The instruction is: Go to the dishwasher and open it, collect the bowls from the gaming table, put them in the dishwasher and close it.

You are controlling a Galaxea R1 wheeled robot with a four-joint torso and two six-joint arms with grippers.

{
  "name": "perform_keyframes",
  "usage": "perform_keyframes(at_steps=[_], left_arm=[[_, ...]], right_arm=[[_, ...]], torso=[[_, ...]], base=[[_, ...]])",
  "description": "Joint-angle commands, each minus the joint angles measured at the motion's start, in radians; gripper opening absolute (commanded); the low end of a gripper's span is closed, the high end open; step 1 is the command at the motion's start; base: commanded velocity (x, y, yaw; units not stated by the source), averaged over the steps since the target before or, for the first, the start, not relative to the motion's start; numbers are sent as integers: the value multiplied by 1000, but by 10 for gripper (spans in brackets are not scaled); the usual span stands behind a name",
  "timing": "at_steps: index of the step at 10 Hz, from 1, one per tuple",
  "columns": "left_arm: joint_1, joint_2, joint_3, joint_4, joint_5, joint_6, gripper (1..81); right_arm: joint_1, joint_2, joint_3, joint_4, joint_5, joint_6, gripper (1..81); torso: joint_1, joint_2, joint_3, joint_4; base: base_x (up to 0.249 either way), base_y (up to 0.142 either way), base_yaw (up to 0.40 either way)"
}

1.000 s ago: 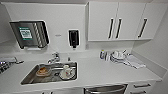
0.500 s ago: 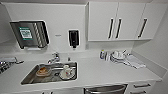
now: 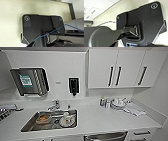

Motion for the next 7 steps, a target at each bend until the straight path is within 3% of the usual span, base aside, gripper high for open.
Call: perform_keyframes(at_steps=[1,5,7], left_arm=[[-48,-193,193,7,-31,2,811],[-92,-344,367,8,-31,2,811],[-111,-399,444,11,-31,2,811]], right_arm=[[73,-217,263,-11,-54,15,811],[165,-377,459,-11,-54,15,811],[197,-417,498,-5,-52,17,811]], torso=[[64,-100,-94,0],[143,-224,-207,0],[191,-298,-278,0]], base=[[0,0,0],[0,0,0],[0,0,0]])
